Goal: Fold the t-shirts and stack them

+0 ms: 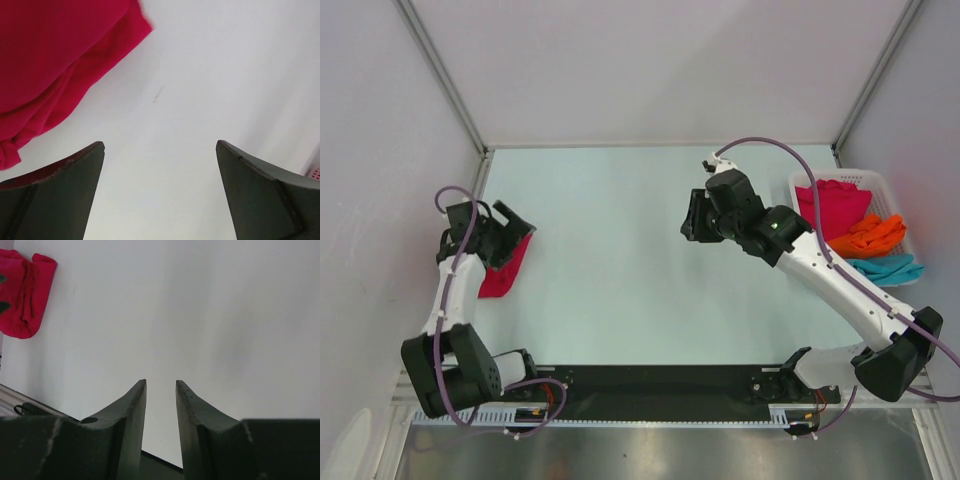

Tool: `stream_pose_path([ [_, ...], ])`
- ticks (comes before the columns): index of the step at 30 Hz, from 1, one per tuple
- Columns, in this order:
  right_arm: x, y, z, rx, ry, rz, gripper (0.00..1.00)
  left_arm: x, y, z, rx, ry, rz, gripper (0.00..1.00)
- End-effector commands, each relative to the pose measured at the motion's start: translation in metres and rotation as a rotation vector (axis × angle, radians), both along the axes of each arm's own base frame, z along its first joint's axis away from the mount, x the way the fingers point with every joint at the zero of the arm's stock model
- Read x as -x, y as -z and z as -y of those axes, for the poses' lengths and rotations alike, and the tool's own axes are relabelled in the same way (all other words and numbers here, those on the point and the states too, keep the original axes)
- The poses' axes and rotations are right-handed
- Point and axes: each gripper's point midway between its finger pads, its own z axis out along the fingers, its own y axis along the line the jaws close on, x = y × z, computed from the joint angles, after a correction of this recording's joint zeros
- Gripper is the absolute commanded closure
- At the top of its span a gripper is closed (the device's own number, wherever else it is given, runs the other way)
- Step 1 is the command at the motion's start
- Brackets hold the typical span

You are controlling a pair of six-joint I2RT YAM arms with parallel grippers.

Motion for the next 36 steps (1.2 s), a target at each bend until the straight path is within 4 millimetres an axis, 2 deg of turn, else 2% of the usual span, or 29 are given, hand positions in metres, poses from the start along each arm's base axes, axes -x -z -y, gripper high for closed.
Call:
stream_pose_path([
  [1,-0.001,-0.013,-0.001,-0.029,0.014,0.041,0.65,-0.029,-0.074,-0.001,-0.088,0.076,0.271,0.01],
  [3,-0.001,-0.013,0.0,-0.028,0.017,0.039,0.65,-0.028,-0.075,-0.009,-0.11,0.029,0.26,0.01],
  [6,-0.001,-0.012,0.001,-0.021,0.02,0.041,0.65,-0.017,-0.057,-0.036,-0.157,-0.104,0.145,0.01],
  [9,0.0,-0.012,0.005,-0.008,0.024,0.045,0.65,-0.015,-0.033,-0.045,-0.104,-0.129,0.049,0.0],
  [14,-0.001,-0.011,0.01,0.007,0.034,0.046,0.65,-0.015,-0.006,-0.049,-0.081,-0.144,-0.018,0.01],
  [18,-0.002,-0.009,0.011,0.008,0.036,0.041,0.65,-0.006,0.019,-0.058,-0.06,-0.197,-0.087,0.0],
  [19,-0.003,-0.007,0.011,0.013,0.039,0.037,0.65,-0.006,0.024,-0.058,-0.034,-0.203,-0.09,0.01],
  [21,-0.003,-0.006,0.011,0.01,0.039,0.035,0.65,-0.001,0.05,-0.057,0.063,-0.229,-0.117,0.01],
  [22,-0.004,-0.005,0.012,0.014,0.041,0.032,0.65,-0.002,0.055,-0.045,0.153,-0.194,-0.109,0.0],
  [24,-0.005,-0.005,0.011,0.009,0.04,0.032,0.65,0.004,0.083,-0.039,0.263,-0.207,-0.151,0.01],
  [26,-0.006,-0.005,0.01,0.01,0.04,0.031,0.65,0.007,0.096,-0.03,0.341,-0.187,-0.183,0.02],
  [28,-0.005,-0.004,0.01,0.012,0.041,0.027,0.65,0.005,0.094,-0.032,0.331,-0.184,-0.169,0.02],
  [31,-0.005,-0.002,0.011,0.013,0.045,0.022,0.65,-0.008,0.067,-0.038,0.295,-0.166,-0.07,0.02],
  [34,-0.004,-0.002,0.01,0.01,0.046,0.021,0.65,-0.025,0.022,-0.044,0.239,-0.121,0.062,0.02],
  [36,-0.003,-0.003,0.009,0.009,0.043,0.022,0.65,-0.035,-0.017,-0.047,0.19,-0.08,0.17,0.02],
])
